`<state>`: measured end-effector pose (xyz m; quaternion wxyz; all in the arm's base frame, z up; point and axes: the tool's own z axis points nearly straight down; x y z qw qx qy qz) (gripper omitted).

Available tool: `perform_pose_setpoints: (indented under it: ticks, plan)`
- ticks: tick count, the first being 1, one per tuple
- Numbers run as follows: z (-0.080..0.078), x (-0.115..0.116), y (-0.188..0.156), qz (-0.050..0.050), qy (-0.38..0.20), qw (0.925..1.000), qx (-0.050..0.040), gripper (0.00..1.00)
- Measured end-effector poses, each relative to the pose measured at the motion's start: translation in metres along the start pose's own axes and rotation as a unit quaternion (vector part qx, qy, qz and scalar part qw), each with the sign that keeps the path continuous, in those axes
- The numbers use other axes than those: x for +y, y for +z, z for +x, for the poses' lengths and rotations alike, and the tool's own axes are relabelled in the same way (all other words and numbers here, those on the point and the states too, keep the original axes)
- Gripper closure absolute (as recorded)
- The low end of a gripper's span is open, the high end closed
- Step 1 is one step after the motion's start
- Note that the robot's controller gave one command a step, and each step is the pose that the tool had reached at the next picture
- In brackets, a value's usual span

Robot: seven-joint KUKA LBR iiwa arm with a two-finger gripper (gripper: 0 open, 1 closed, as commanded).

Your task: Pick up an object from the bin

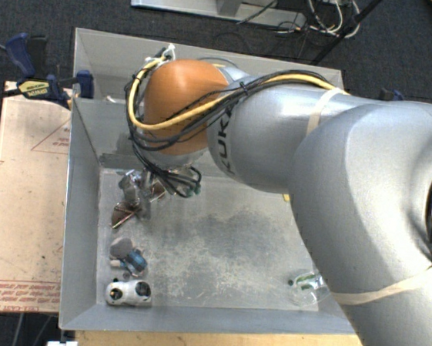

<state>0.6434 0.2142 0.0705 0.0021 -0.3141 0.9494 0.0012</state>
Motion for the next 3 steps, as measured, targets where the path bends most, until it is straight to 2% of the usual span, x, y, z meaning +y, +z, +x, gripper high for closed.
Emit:
perform_pose_setpoints:
  ticks: [1, 2, 3]
  plan:
    - [0.002, 0.001, -0.004, -0.001, 0.0, 1.0, 0.0029, 1.0]
    - [0.002, 0.001, -0.024, -0.001, 0.0, 1.0, 0.0048, 1.0]
    - [0.0, 0.001, -0.039, 0.0, 0.0, 1.0, 0.0003, 1.0]
